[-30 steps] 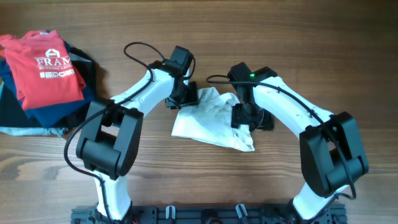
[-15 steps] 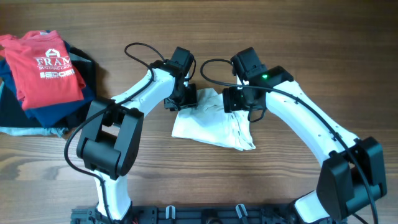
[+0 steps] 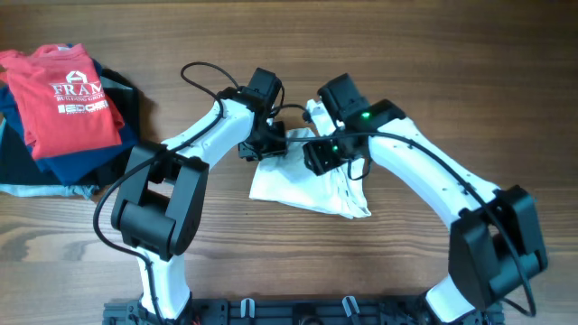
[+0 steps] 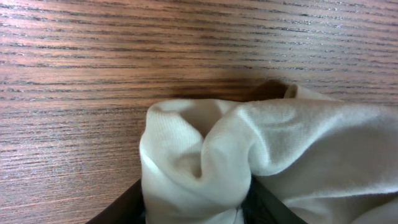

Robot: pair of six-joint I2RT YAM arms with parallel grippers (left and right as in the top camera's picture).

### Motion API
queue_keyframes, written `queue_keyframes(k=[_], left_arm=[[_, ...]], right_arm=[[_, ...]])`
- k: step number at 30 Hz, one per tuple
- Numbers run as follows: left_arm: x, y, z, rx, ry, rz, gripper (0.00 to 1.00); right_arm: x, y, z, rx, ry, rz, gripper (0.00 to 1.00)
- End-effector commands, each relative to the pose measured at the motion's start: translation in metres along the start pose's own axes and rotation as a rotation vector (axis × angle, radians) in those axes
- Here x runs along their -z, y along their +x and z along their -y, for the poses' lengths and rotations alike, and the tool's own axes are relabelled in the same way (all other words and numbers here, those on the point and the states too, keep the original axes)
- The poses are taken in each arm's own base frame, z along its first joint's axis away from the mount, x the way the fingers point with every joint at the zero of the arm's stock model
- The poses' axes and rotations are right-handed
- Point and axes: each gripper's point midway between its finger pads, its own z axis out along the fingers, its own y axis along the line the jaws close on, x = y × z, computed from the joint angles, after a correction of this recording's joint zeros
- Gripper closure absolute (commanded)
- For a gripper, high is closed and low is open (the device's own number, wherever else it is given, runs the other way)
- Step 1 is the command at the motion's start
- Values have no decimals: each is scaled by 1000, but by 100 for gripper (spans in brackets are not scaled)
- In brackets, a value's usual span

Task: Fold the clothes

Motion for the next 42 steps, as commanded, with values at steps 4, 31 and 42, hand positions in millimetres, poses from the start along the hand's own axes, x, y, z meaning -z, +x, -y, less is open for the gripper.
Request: queue_keyframes(k=[4, 31, 42], left_arm=[[-20, 10, -22, 21, -73, -55, 55], [-20, 12, -23, 22, -76, -61, 55], [-20, 12, -23, 22, -76, -61, 55]], right_arm=[[-22, 4, 12, 9, 62, -35, 49], [2, 25, 100, -610, 187, -32, 96], [18, -6, 15, -202, -152, 51, 50]])
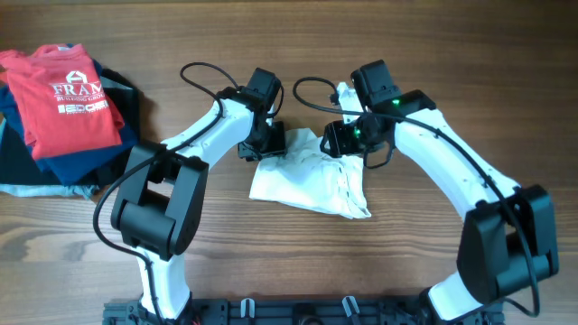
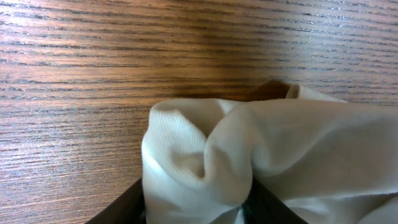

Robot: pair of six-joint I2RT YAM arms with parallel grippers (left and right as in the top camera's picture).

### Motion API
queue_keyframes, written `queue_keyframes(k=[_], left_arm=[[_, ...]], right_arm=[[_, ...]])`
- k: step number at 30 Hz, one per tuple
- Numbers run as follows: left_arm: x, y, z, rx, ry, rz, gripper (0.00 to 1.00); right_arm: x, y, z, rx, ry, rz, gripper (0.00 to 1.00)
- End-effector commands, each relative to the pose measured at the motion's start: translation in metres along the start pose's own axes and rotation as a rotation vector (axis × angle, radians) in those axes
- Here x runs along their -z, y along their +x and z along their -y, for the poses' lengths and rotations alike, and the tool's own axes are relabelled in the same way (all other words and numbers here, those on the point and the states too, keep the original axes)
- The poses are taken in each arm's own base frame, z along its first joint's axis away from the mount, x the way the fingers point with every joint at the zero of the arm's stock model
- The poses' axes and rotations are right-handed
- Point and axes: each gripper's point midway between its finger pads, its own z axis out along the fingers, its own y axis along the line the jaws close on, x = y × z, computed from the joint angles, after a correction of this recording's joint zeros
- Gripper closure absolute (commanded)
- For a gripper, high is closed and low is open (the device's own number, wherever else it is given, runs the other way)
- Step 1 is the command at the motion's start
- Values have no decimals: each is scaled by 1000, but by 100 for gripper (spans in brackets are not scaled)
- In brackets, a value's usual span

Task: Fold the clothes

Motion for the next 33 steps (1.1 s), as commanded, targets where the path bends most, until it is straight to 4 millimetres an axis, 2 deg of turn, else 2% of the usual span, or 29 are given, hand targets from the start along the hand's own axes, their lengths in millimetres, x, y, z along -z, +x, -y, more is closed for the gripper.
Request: queue_keyframes(k=[1, 9, 13, 20, 21, 22, 23, 24, 25, 30, 33], left_arm=[[-20, 11, -22, 18, -78, -56, 55], [-20, 12, -22, 18, -78, -57, 55], [-20, 12, -22, 18, -78, -57, 55], [-20, 12, -22, 18, -78, -57, 55], [-20, 12, -22, 18, -78, -57, 55], [-20, 11, -22, 18, -78, -57, 54], [-20, 12, -22, 18, -78, -57, 54], [-20, 11, -22, 18, -78, -56, 55], [-20, 12, -22, 18, -78, -57, 55], [-20, 12, -22, 18, -78, -57, 54], [-20, 12, -22, 18, -78, -57, 55]], right_arm=[[-1, 9, -21, 49, -52, -26, 50], [-18, 17, -31, 139, 49, -49, 44], [-36, 21, -25, 133, 62, -87, 44], [-54, 18, -21, 134, 63, -92, 41], [-56, 19, -20, 133, 64, -99, 45], [-57, 20, -19, 131, 64, -104, 53], [-57, 21, -19, 130, 65, -108, 66], [-57, 22, -18, 130, 66, -111, 83], [-57, 22, -18, 129, 66, -113, 96], [-53, 26, -10, 88, 108, -125, 96], [-36, 13, 5, -20, 149, -62, 96]])
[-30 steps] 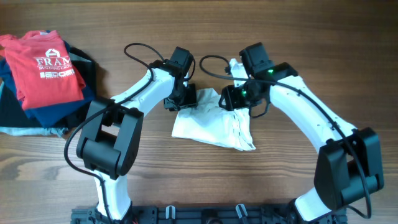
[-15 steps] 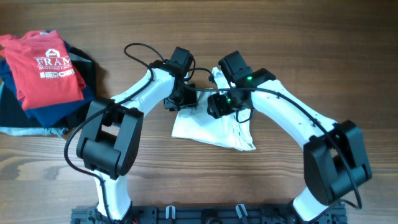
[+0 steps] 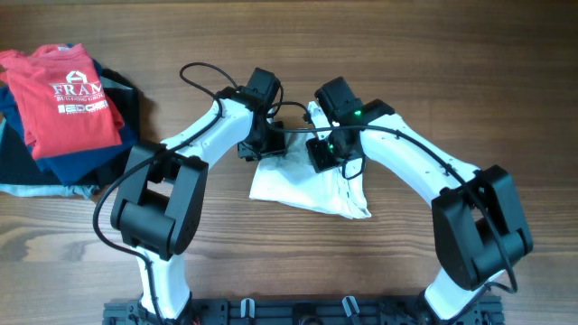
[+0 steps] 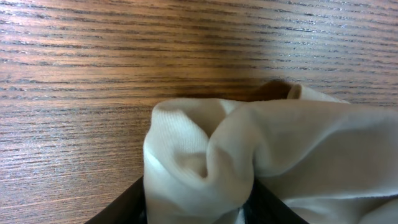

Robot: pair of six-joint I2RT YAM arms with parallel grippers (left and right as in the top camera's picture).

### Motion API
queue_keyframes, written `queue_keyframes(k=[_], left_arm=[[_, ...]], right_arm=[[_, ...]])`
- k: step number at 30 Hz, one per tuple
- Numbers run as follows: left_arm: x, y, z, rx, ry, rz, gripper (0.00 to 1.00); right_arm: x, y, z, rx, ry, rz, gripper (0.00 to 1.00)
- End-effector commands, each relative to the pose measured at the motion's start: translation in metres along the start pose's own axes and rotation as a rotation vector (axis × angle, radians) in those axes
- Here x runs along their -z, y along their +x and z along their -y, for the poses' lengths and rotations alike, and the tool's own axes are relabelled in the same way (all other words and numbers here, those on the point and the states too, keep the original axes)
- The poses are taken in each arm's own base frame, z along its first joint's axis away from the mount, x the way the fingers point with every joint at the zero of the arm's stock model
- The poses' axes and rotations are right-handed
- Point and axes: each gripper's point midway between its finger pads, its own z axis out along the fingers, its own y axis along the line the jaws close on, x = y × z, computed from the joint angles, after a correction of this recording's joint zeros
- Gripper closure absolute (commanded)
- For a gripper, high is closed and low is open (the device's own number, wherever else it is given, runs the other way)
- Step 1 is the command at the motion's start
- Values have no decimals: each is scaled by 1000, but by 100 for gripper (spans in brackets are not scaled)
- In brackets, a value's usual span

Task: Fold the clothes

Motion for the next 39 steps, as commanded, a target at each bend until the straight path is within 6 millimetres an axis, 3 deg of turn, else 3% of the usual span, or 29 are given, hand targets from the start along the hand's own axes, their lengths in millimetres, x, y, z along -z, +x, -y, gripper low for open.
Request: queue_keyframes(k=[1, 6, 10, 16, 17, 19, 21, 22, 23, 24, 27, 31, 33, 36, 39], left_arm=[[-20, 12, -22, 16, -81, -55, 55], [-20, 11, -22, 16, -81, -55, 55], [-20, 11, -22, 16, -81, -55, 55], [-19, 17, -30, 24, -114, -75, 55], [-18, 18, -32, 27, -124, -79, 56], [-16, 18, -37, 40, -132, -85, 58], [-11, 16, -40, 50, -129, -79, 58], [-7, 14, -41, 57, -126, -72, 58], [-2, 12, -42, 63, -121, -62, 58], [2, 10, -42, 66, -116, -52, 58], [18, 12, -43, 73, -110, -39, 57], [28, 39, -54, 136, -169, -136, 60], [35, 43, -59, 152, -200, -134, 60], [60, 24, -62, 163, -218, 3, 58], [89, -9, -59, 173, -164, 181, 51]], right_arm=[[22, -10, 31, -144, 67, 70, 96], [51, -13, 73, -274, 98, 128, 96], [54, 13, 96, -366, 134, 38, 96], [61, 65, 105, -409, 239, -160, 94], [63, 70, 108, -419, 261, -176, 92], [71, 81, 126, -523, 397, -183, 66], [72, 81, 129, -545, 419, -177, 62], [71, 81, 127, -549, 407, -176, 66], [70, 79, 121, -535, 368, -178, 79], [66, 75, 109, -488, 288, -179, 84], [62, 56, 54, -254, -34, -148, 80], [57, 65, 32, -190, -65, -193, 77], [53, 69, 23, -171, -65, -208, 79], [49, 73, 13, -169, -63, -224, 79], [44, 80, 8, -216, -55, -243, 79]])
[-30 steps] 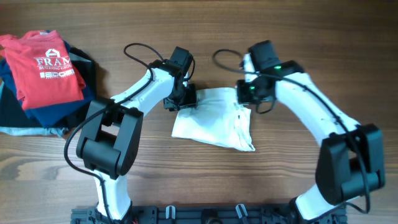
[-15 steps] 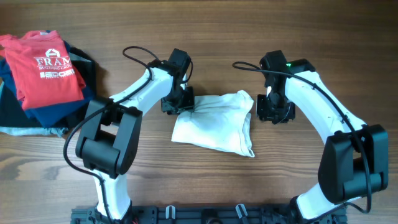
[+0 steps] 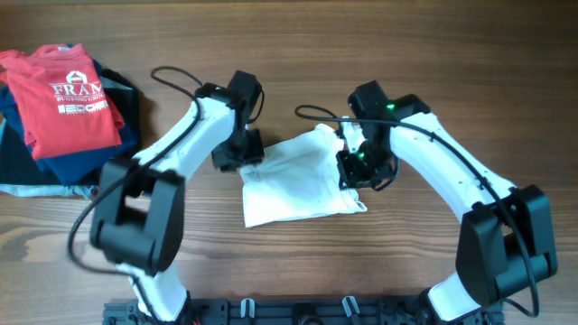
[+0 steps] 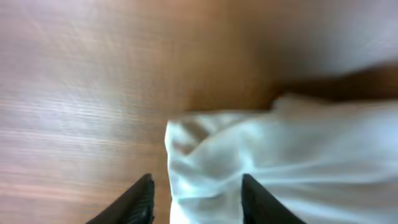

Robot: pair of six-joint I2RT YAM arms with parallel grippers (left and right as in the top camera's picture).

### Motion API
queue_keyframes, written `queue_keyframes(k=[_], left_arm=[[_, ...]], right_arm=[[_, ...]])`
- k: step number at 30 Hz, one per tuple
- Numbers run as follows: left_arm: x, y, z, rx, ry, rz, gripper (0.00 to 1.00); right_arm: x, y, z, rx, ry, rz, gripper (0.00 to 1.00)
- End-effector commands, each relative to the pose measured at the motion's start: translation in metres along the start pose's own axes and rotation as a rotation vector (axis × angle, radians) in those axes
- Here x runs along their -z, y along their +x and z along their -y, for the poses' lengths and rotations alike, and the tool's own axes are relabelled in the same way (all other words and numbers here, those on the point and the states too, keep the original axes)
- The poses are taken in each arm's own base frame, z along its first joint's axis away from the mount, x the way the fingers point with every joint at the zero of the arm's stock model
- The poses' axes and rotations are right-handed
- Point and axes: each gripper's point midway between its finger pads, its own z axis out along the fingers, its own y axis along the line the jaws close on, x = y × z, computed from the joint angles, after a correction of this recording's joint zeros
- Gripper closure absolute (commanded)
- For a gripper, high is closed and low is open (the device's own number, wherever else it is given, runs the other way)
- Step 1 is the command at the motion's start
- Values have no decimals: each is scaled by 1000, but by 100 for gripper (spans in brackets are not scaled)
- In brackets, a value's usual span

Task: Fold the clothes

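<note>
A white garment (image 3: pixel 298 181) lies partly spread in the middle of the table. My left gripper (image 3: pixel 237 153) is at its upper left corner. In the blurred left wrist view the gripper (image 4: pixel 196 186) has white cloth (image 4: pixel 261 155) between its dark fingers (image 4: pixel 138 200), shut on that corner. My right gripper (image 3: pixel 357 167) sits over the garment's right edge. Its fingers are hidden from above, so its state does not show.
A pile of clothes lies at the far left, with a red printed shirt (image 3: pixel 63 99) on top of dark blue and black pieces (image 3: pixel 99 162). Bare wooden table (image 3: pixel 452 72) surrounds the white garment.
My left gripper has moved left with the garment's corner, and the right gripper has gone from the garment's top to its right edge. The cloth now lies wider and flatter, shifted left.
The left gripper held a bunched corner of the white garment at all earlier moments. The right gripper was on the garment's top, then further right, then back near the left gripper. Now both stand wider apart and the garment lies more spread.
</note>
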Motion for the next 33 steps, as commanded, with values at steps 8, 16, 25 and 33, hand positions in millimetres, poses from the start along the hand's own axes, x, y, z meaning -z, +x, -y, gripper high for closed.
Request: queue_keyframes(k=[8, 16, 25, 33], left_arm=[[20, -62, 3, 2, 57, 253, 48], [-27, -26, -2, -28, 4, 35, 60], [-64, 19, -29, -27, -82, -108, 79], [-62, 88, -34, 51, -70, -371, 96]], right_arm=[[-33, 18, -13, -171, -121, -27, 81], [-55, 13, 13, -279, -28, 39, 81], [-50, -7, 52, -308, 189, 167, 74], [-37, -45, 67, -234, 257, 334, 75]])
